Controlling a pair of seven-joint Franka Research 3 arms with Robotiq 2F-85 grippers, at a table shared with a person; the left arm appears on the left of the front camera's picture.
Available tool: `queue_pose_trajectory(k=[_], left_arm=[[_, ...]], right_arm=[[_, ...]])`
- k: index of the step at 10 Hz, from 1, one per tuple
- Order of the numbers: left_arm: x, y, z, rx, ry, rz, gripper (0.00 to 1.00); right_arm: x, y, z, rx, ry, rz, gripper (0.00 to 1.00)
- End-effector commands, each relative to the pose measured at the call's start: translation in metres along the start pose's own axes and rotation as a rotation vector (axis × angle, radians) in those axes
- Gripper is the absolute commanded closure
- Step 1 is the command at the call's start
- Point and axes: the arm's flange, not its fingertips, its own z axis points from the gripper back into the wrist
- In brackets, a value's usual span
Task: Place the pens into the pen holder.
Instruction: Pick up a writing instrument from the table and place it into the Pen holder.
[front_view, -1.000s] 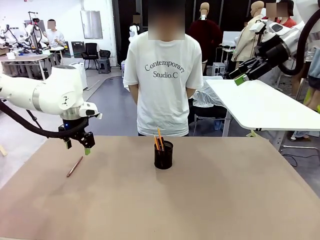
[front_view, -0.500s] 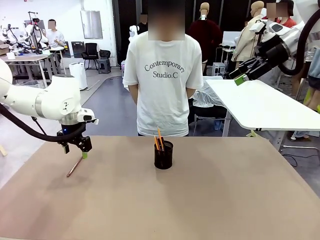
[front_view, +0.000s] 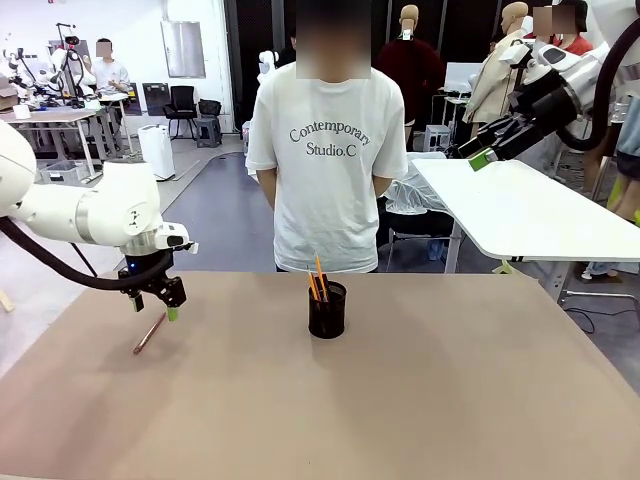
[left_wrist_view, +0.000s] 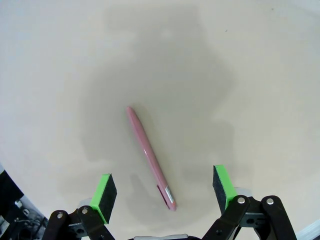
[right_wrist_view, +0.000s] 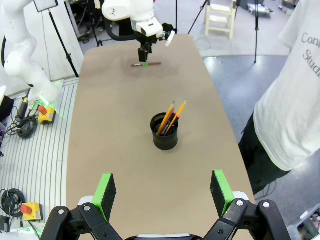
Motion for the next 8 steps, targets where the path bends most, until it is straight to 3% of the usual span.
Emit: queue_pose_trajectory(k=[1,5,6,8], left_arm=[[0.005,0.007,-0.007,-0.018,-0.012,-0.020,0.00],[0.009,0.013,-0.023,-0.006,-0.039,-0.010,0.00],[0.009,0.013,-0.024,0.006,-0.055,-0.003,0.07],[0.009,0.014,-0.025,0.022,-0.055,0.018,0.44]], right_arm=[[0.001,0.000,0.001,0.002,0.001,0.003,0.00],[0.001,0.000,0.001,0.002,0.001,0.003,0.00],[0.001,0.000,0.001,0.002,0.001,0.003,0.00],[0.001,0.000,0.001,0.002,0.001,0.003,0.00]])
